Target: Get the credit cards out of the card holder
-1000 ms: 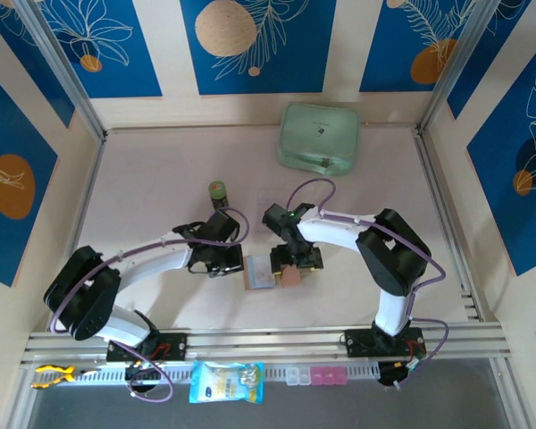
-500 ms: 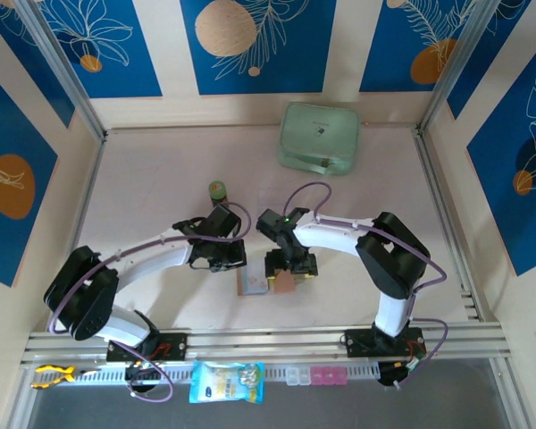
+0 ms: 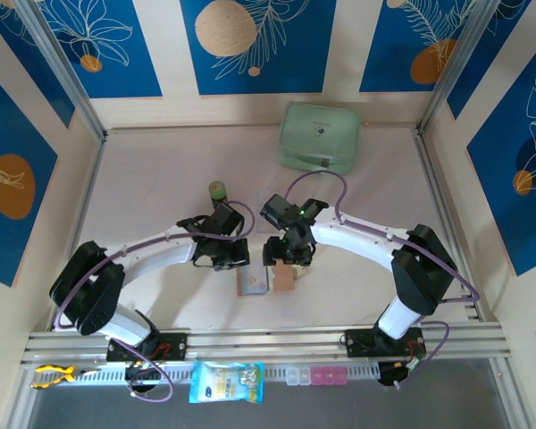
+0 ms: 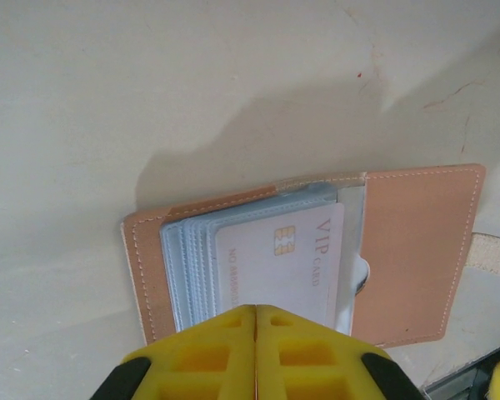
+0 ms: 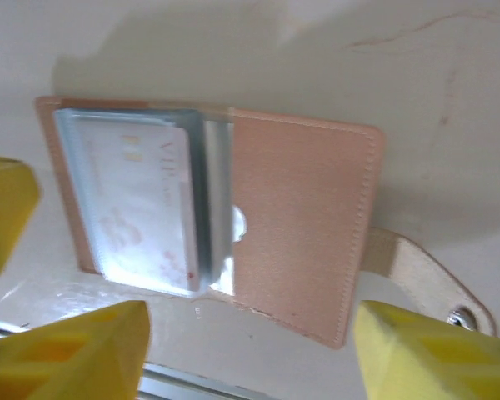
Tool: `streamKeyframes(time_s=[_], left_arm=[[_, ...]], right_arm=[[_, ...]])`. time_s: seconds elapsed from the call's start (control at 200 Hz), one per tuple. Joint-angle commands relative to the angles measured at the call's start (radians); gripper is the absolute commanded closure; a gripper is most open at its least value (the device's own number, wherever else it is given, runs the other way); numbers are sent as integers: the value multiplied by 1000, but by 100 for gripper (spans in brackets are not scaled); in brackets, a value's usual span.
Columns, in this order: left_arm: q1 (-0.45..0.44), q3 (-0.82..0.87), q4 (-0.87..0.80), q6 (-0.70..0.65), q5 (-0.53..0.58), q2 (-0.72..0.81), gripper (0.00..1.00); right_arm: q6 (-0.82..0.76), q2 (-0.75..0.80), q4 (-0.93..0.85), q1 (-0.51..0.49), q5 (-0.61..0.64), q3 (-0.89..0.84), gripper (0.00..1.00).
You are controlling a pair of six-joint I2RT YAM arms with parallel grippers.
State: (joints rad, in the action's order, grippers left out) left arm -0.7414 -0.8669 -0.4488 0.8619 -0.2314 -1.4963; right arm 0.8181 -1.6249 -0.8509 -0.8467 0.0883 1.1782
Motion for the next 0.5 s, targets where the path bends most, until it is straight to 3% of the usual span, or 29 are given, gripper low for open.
streamKeyframes(time_s=[0.0,0.195,0.495], left_arm=[[-21,0,21,5,-18,-16,94],[-48,31,50,31,-19,-34,94],[-63,64,75,42,-15,-60,95]], right_arm=[[-19,11,72,11,-139,-6,43],[-19,-14,215,14,-286,-47,57],[-11,-45,339,40,-366,-140,62]])
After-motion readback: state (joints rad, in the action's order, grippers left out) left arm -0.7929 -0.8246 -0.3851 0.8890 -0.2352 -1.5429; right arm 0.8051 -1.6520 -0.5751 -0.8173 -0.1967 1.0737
